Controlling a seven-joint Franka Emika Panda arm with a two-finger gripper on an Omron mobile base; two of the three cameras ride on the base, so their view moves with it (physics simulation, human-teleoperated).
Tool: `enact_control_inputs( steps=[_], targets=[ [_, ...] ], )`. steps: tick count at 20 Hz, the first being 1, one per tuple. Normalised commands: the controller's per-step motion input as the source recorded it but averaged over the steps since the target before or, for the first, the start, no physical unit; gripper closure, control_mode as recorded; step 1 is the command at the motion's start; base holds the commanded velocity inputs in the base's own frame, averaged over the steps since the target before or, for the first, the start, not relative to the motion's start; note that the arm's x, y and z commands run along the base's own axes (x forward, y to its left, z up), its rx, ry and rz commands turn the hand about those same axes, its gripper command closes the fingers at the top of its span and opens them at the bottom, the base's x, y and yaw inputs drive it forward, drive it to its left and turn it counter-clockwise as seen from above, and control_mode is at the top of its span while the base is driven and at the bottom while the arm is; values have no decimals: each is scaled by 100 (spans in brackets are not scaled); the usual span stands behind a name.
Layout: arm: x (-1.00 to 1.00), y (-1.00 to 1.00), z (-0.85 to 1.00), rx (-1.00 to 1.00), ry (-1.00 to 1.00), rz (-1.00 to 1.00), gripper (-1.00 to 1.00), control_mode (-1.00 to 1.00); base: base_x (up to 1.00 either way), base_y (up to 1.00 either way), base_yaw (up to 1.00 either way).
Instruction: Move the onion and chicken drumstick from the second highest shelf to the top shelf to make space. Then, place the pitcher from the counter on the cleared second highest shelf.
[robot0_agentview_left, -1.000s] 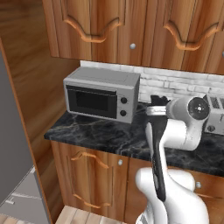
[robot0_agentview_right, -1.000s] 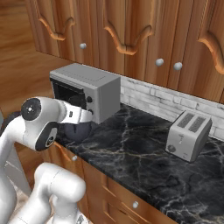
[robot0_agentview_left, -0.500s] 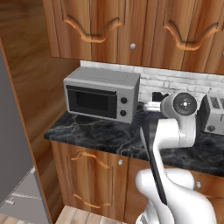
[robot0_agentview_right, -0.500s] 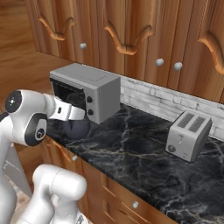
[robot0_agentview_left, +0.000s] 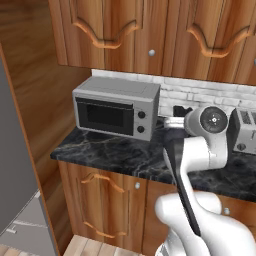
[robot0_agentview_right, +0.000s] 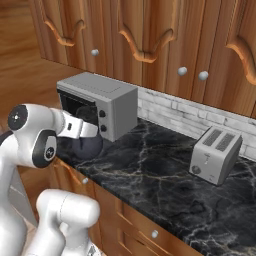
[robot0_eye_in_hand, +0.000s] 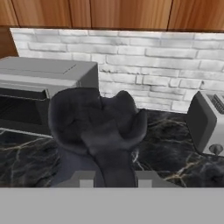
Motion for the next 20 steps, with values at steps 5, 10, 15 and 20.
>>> enact_control_inputs(
  steps=[5,10,15,20],
  targets=[
    [-1,0,0,0,0,0,100,100,-53,0,12],
    [0,0,0,0,0,0,100,100,-96,4,32],
    [0,0,0,0,0,0,100,100,-63,48,42],
    [0,0,0,0,0,0,100,100,-10,96,46]
  ],
)
